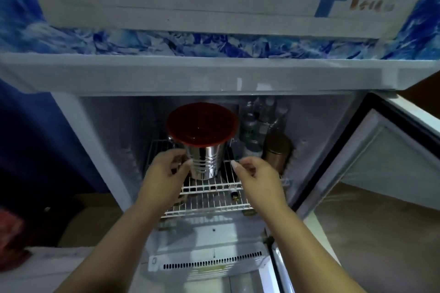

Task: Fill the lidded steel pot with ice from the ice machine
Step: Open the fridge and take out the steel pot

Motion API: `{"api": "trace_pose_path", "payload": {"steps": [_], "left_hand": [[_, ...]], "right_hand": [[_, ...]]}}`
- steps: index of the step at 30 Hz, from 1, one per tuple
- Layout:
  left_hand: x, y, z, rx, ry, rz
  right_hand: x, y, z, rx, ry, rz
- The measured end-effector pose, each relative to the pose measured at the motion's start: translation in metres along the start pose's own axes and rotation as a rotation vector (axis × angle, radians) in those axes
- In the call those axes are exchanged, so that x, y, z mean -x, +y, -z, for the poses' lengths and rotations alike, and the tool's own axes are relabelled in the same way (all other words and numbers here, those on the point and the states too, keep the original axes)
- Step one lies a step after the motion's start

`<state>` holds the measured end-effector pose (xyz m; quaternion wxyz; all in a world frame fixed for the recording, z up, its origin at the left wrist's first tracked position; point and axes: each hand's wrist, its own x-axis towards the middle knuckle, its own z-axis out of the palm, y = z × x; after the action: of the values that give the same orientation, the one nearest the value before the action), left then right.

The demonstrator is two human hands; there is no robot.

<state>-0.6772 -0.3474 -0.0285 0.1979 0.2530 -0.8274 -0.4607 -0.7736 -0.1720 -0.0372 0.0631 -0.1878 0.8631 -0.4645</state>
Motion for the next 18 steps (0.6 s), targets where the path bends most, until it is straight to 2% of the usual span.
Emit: {"api": "trace_pose_path", "payload": {"steps": [6, 9, 13, 18], "left_hand": [[-0.052, -0.015, -0.018, -0.073, 0.127, 0.092], [-0.076, -0.023, -0.028, 0.002, 0.165, 0.169], [-0.101, -0.033, -0.036, 0.046, 0.155, 0.199], [-0.118, -0.042, -0.039, 0.076, 0.125, 0.216]], "right_hand": [[-0.070, 0.004, -0.019, -0.077, -0.014, -0.089], [-0.102, 0.005, -0.035, -0.112, -0.007, -0.070], [-0.130, 0.005, -0.047, -0.108, -0.034, -0.128], [-0.152, 0.019, -0.070, -0.229, -0.065, -0.096]]}}
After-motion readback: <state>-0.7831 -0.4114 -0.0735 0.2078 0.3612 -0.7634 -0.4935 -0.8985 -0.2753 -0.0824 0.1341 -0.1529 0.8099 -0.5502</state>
